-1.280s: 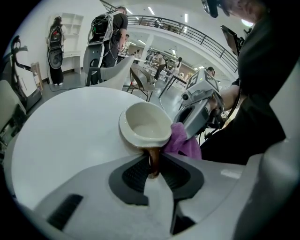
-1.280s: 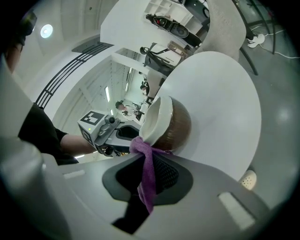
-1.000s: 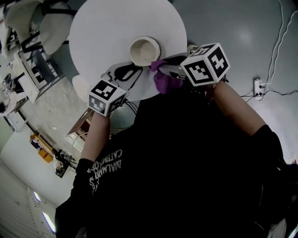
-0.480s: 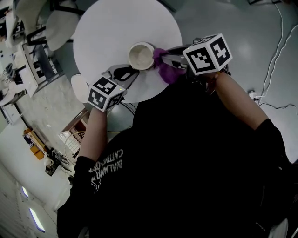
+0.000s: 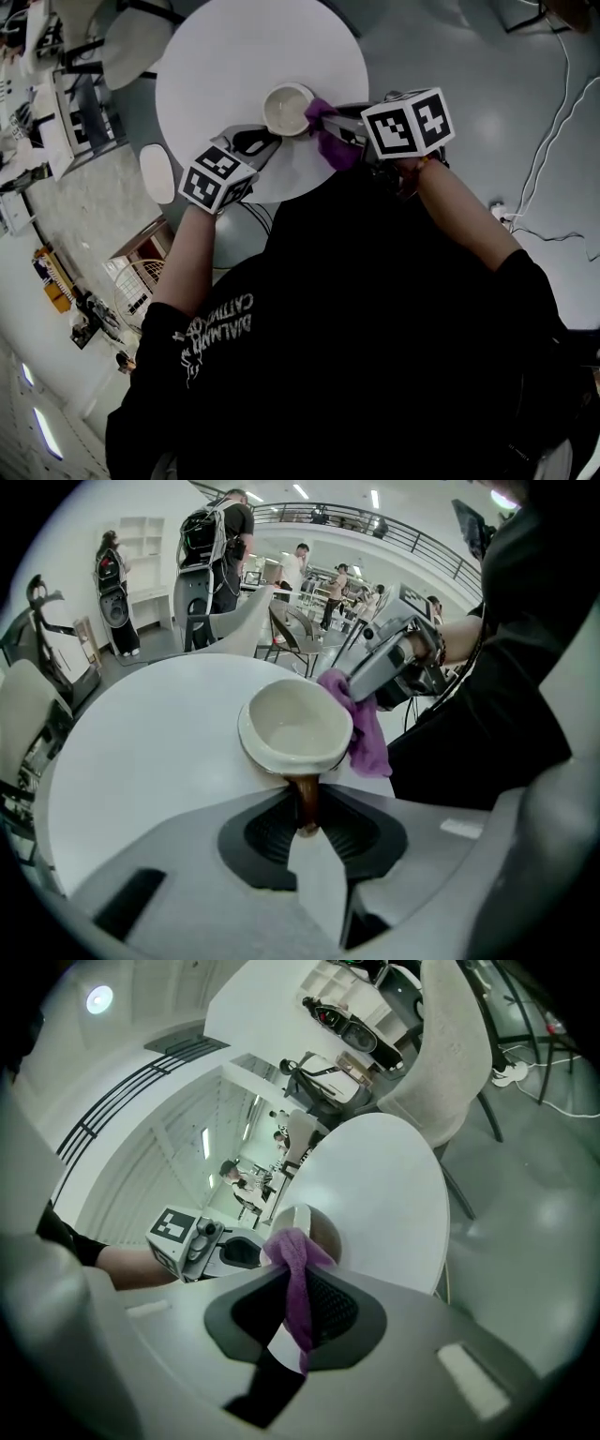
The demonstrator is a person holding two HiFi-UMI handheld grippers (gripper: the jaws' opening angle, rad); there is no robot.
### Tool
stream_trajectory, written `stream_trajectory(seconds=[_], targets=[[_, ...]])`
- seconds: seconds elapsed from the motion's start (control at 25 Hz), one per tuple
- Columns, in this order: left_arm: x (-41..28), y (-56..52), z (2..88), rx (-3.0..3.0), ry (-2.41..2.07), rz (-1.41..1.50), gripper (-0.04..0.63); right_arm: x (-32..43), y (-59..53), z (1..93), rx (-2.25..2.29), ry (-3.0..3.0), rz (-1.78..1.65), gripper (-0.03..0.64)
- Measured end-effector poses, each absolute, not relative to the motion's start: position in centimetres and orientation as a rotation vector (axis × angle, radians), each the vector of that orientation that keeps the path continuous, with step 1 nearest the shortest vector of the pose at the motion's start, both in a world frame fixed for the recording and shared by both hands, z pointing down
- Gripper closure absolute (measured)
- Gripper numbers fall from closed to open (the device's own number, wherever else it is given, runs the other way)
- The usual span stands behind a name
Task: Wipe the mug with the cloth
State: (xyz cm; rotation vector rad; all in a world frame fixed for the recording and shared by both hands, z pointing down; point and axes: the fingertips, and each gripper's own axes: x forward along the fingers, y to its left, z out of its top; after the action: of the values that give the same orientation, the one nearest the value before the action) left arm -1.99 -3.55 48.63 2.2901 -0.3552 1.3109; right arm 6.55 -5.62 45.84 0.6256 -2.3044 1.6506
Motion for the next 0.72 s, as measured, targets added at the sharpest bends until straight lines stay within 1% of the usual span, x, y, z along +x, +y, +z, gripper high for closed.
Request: stream_trajectory(seconds=[0.16, 0.44, 0.72], targets=[[-2.3, -3.4, 48.6, 2.282, -0.354, 1.336, 0.525, 6.4, -5.6, 45.5, 0.626, -2.316, 1.662, 0.578], [-1.8, -3.3, 48.8, 2.291, -0.386, 1.297, 0.526, 6.2, -6.3, 45.6, 0.654, -2.373, 1.675, 0.578], [-2.2, -2.7, 48.8, 2.293, -0.340, 1.252, 0.523, 6.7, -7.1, 45.4, 0.773, -2.364, 1.594, 0.578]])
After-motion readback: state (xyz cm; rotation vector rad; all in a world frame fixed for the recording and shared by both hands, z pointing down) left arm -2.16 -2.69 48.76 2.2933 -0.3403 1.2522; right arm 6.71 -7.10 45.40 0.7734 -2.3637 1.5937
